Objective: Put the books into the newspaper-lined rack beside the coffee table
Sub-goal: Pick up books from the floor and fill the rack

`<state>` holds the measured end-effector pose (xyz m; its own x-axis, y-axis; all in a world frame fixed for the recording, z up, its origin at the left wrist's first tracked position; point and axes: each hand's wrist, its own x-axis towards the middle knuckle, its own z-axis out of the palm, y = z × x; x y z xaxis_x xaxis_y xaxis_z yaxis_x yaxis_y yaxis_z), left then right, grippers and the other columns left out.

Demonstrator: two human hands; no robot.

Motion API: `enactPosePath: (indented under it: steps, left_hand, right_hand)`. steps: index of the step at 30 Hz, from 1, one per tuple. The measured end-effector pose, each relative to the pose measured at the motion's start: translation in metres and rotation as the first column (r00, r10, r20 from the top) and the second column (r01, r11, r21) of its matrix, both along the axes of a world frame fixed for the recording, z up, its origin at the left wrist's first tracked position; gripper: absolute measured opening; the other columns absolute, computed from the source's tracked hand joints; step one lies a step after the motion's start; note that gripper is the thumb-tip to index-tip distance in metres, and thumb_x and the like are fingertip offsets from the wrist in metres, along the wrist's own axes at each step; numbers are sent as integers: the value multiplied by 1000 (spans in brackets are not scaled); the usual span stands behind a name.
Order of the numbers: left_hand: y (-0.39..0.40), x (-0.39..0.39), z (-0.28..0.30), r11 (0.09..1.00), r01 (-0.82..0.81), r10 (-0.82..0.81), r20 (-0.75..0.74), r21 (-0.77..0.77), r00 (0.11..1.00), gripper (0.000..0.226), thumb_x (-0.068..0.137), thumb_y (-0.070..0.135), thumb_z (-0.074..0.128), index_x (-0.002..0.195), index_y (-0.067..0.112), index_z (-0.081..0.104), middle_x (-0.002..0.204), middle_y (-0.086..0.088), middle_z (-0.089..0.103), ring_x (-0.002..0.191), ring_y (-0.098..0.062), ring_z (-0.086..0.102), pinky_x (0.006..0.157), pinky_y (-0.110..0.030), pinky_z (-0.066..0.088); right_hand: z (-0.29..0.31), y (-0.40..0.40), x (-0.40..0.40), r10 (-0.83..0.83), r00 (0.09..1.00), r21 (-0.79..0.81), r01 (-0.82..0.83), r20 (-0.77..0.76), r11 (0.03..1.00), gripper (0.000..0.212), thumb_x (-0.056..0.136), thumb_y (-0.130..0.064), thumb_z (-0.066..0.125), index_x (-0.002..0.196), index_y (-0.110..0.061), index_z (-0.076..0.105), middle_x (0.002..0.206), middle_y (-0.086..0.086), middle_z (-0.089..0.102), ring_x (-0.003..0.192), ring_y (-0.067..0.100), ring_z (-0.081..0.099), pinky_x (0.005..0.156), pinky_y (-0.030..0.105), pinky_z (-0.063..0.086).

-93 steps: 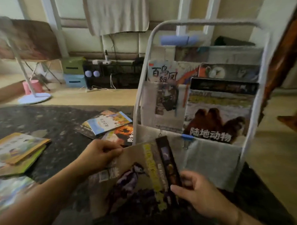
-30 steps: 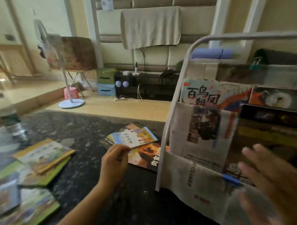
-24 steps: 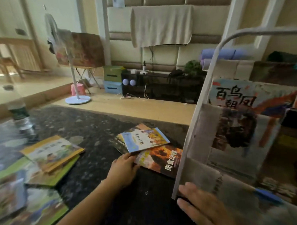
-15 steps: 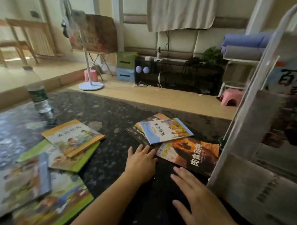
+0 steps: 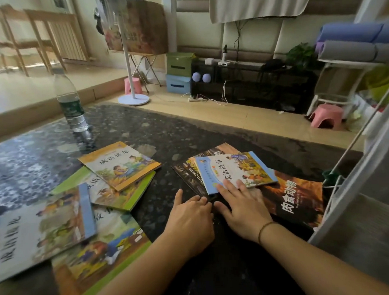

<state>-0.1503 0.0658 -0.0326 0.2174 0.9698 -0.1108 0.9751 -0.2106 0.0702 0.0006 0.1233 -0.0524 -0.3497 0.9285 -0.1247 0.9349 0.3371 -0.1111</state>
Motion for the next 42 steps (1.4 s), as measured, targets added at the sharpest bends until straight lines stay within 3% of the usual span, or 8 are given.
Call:
enactPosePath:
  steps: [17, 20, 23, 26, 33, 37, 40, 42]
  left_hand:
    - [-2, 2, 4, 998, 27, -25, 35, -63, 999, 45, 98, 35, 39, 135, 10, 49, 138, -7, 47, 132, -22, 41, 117, -57, 14]
    - [-1, -3, 3, 997, 18, -11, 101, -69, 995, 48, 99, 33, 41, 142, 13, 44, 150, -6, 40, 140, -21, 36, 119, -53, 15]
    - [1, -11, 3, 995, 22, -7, 159, -93, 987, 50, 97, 29, 43, 146, 18, 42, 152, -4, 40, 140, -22, 37, 119, -49, 20]
    - [2, -18, 11, 989, -6, 49, 297, -146, 954, 48, 93, 22, 46, 141, 25, 52, 147, -3, 48, 134, -24, 45, 114, -40, 34]
    - [-15, -26, 11, 975, -206, 214, 636, -88, 741, 30, 93, 16, 52, 113, 25, 73, 111, 6, 72, 95, -3, 64, 80, -11, 43]
    - [-16, -26, 3, 892, -410, 364, 839, -189, 404, 21, 93, 21, 60, 109, 27, 73, 104, 9, 71, 84, 2, 64, 70, -5, 47]
    - [-20, -22, 5, 771, -309, 518, 831, -557, -204, 23, 96, 25, 61, 117, 18, 65, 112, -4, 69, 105, -15, 65, 92, -30, 52]
    - [-21, -24, 12, 704, -61, 609, 645, -708, -461, 35, 96, 36, 58, 117, 8, 60, 116, -12, 66, 110, -25, 64, 92, -35, 52]
  right_hand:
    - [18, 100, -6, -243, 958, -102, 260, 152, 960, 76, 90, -72, 26, 154, -35, 7, 162, -11, -5, 149, 24, -8, 114, 66, 2]
    - [22, 82, -12, -80, 993, 73, 74, 92, 995, 73, 90, -67, 38, 152, -32, 19, 162, -7, 10, 149, 20, 4, 117, 57, 10]
    - [27, 57, -9, 237, 971, -36, -238, -11, 971, 70, 85, -64, 54, 147, -43, 29, 159, -16, 19, 146, 10, 17, 118, 49, 18]
    - [27, 49, -1, 267, 963, -148, -271, -47, 951, 69, 83, -61, 61, 144, -50, 31, 158, -20, 16, 147, 9, 13, 119, 47, 17]
    - [20, 41, -3, 284, 948, 172, -306, 142, 936, 51, 88, -64, 49, 137, -53, 41, 143, -10, 50, 119, 17, 57, 95, 33, 48]
    - [1, 27, -1, 488, 859, 451, -501, 155, 739, 26, 86, -32, 68, 110, -23, 70, 102, 5, 74, 79, 22, 73, 53, 37, 58]
    - [8, 20, -9, 460, 878, 570, -446, 130, 690, 9, 79, -21, 72, 85, -17, 67, 57, 4, 65, 40, 22, 59, 32, 29, 44]
    - [14, 8, -15, 495, 864, 678, -415, 86, 607, 7, 76, -19, 71, 82, -16, 68, 51, 3, 61, 33, 21, 54, 30, 24, 38]
